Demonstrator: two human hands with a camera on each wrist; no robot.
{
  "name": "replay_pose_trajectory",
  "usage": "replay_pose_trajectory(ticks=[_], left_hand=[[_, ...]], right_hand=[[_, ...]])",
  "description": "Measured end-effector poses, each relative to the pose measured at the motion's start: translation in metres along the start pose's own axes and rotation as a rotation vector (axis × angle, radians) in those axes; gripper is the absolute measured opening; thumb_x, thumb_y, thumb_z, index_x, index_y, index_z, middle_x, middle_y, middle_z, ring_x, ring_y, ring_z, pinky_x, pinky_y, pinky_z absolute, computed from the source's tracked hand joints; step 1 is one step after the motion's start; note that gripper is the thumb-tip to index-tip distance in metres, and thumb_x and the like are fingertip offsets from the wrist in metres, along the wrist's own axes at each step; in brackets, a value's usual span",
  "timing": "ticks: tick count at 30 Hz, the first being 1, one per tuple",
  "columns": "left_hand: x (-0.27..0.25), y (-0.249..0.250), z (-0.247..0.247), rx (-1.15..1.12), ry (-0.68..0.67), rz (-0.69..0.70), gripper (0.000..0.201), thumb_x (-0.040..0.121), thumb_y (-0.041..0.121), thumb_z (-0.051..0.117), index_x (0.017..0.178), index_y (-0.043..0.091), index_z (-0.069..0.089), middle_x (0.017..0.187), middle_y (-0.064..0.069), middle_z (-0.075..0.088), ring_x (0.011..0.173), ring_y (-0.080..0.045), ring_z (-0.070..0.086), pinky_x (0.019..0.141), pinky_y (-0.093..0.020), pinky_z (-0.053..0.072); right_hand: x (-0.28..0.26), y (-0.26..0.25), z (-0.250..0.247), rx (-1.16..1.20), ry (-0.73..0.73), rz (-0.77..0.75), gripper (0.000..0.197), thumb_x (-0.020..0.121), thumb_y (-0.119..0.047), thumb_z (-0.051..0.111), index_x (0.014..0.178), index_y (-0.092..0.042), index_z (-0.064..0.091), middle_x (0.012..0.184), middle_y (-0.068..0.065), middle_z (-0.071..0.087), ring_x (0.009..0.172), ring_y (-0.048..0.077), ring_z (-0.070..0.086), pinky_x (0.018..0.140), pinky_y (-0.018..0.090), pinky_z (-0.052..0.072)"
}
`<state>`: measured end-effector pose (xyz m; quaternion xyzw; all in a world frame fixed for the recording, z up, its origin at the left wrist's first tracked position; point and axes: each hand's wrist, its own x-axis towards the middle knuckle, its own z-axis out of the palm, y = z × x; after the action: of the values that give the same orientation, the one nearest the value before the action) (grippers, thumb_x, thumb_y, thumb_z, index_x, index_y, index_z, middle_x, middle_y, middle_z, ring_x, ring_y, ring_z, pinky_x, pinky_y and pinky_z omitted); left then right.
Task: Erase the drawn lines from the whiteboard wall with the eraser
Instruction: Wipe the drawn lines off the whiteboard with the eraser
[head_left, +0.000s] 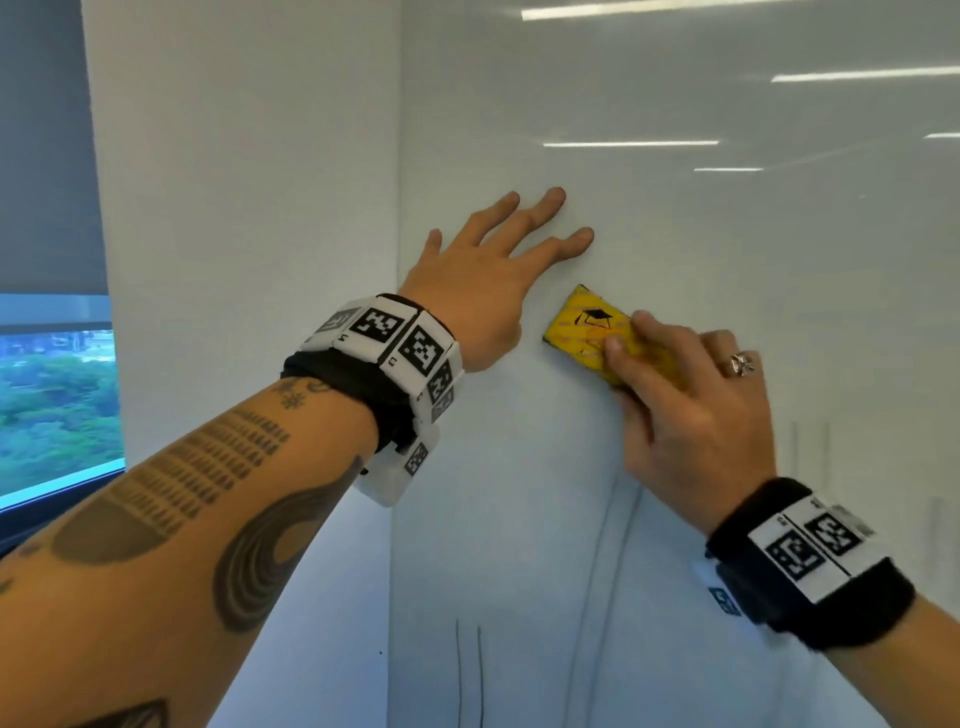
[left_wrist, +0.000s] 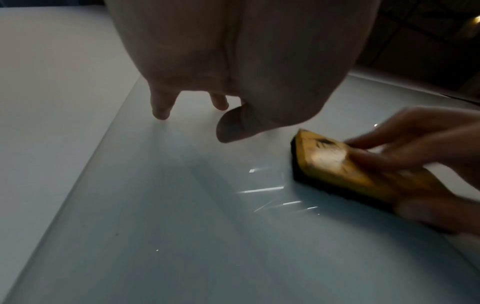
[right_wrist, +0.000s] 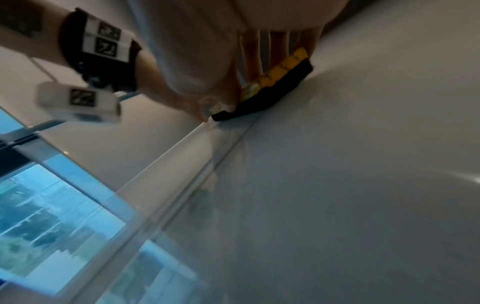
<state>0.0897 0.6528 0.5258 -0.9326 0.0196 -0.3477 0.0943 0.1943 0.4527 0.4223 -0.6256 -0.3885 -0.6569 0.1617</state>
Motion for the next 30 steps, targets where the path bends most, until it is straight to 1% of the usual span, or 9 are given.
replay_pose_trajectory(ticks=[3, 7, 10, 12, 15, 17, 23, 26, 30], left_hand=[[-0.001, 0.002, 0.002, -0.004, 0.004, -0.018, 0.104, 0.087, -0.002, 0.053, 0.156, 0.055, 0.0, 0.165, 0.021, -0.022, 0.155, -0.016, -0.016, 0.12, -0.066, 0.009], [0.0, 0.007, 0.007, -0.015, 0.013, -0.029, 0.105, 0.087, -0.001, 0.055, 0.156, 0.055, -0.001, 0.164, 0.021, -0.024, 0.154, -0.016, -0.019, 0.121, -0.067, 0.006], [-0.001, 0.006, 0.009, -0.019, 0.031, -0.037, 0.105, 0.086, -0.001, 0.054, 0.156, 0.054, -0.002, 0.164, 0.022, -0.025, 0.154, -0.016, -0.021, 0.12, -0.068, 0.005], [-0.001, 0.007, 0.011, -0.027, 0.046, -0.037, 0.104, 0.085, -0.001, 0.053, 0.155, 0.054, -0.001, 0.163, 0.022, -0.025, 0.154, -0.016, -0.02, 0.12, -0.069, 0.004], [0.0, 0.009, 0.013, -0.021, 0.072, -0.048, 0.102, 0.085, 0.002, 0.054, 0.156, 0.052, 0.002, 0.165, 0.021, -0.022, 0.154, -0.017, -0.018, 0.119, -0.069, 0.005], [0.001, 0.012, 0.013, -0.031, 0.075, -0.054, 0.1, 0.085, 0.002, 0.054, 0.156, 0.051, 0.003, 0.165, 0.02, -0.021, 0.154, -0.017, -0.018, 0.119, -0.069, 0.005], [0.0, 0.014, 0.016, -0.031, 0.071, -0.064, 0.1, 0.086, 0.004, 0.054, 0.156, 0.051, 0.0, 0.164, 0.021, -0.024, 0.153, -0.016, -0.021, 0.119, -0.069, 0.005], [-0.001, 0.01, 0.018, -0.016, 0.093, -0.063, 0.101, 0.085, 0.005, 0.054, 0.155, 0.052, -0.002, 0.164, 0.022, -0.025, 0.154, -0.015, -0.02, 0.12, -0.068, 0.006], [-0.001, 0.009, 0.024, -0.017, 0.13, -0.07, 0.101, 0.083, 0.005, 0.053, 0.155, 0.053, 0.001, 0.164, 0.023, -0.021, 0.154, -0.014, -0.018, 0.12, -0.067, 0.006]], right_hand=[[-0.089, -0.038, 0.009, 0.074, -0.146, -0.102, 0.029, 0.086, -0.005, 0.067, 0.113, -0.01, 0.077, 0.13, 0.017, 0.068, 0.085, 0.036, 0.064, 0.067, 0.042, 0.043], [-0.19, -0.06, 0.007, 0.191, -0.327, -0.308, 0.021, 0.1, -0.019, 0.059, 0.11, -0.018, 0.078, 0.128, 0.008, 0.07, 0.089, 0.029, 0.073, 0.067, 0.037, 0.055], [-0.146, -0.033, -0.002, 0.146, -0.28, -0.312, 0.029, 0.094, -0.009, 0.057, 0.113, -0.016, 0.078, 0.129, 0.009, 0.07, 0.091, 0.032, 0.072, 0.069, 0.038, 0.051], [-0.086, 0.001, -0.009, 0.046, -0.133, -0.202, 0.037, 0.083, -0.001, 0.064, 0.114, -0.014, 0.078, 0.129, 0.012, 0.069, 0.087, 0.035, 0.068, 0.068, 0.04, 0.046], [-0.014, 0.04, -0.022, -0.009, 0.045, 0.023, 0.03, 0.086, -0.006, 0.069, 0.112, -0.014, 0.079, 0.128, 0.012, 0.069, 0.086, 0.032, 0.057, 0.069, 0.042, 0.042], [-0.03, 0.032, -0.02, -0.026, 0.038, 0.039, 0.029, 0.086, -0.006, 0.069, 0.112, -0.013, 0.079, 0.13, 0.013, 0.068, 0.088, 0.032, 0.057, 0.07, 0.042, 0.041], [-0.22, -0.04, -0.021, 0.153, -0.349, -0.261, 0.022, 0.099, -0.016, 0.06, 0.11, -0.021, 0.079, 0.127, 0.007, 0.072, 0.102, 0.03, 0.069, 0.08, 0.043, 0.056], [-0.185, -0.012, -0.029, 0.128, -0.331, -0.277, 0.028, 0.096, -0.008, 0.057, 0.113, -0.018, 0.078, 0.13, 0.007, 0.07, 0.098, 0.033, 0.071, 0.077, 0.041, 0.053], [-0.08, 0.072, -0.058, -0.036, -0.043, -0.017, 0.033, 0.084, 0.001, 0.067, 0.111, -0.013, 0.079, 0.129, 0.013, 0.069, 0.091, 0.039, 0.068, 0.074, 0.046, 0.049]])
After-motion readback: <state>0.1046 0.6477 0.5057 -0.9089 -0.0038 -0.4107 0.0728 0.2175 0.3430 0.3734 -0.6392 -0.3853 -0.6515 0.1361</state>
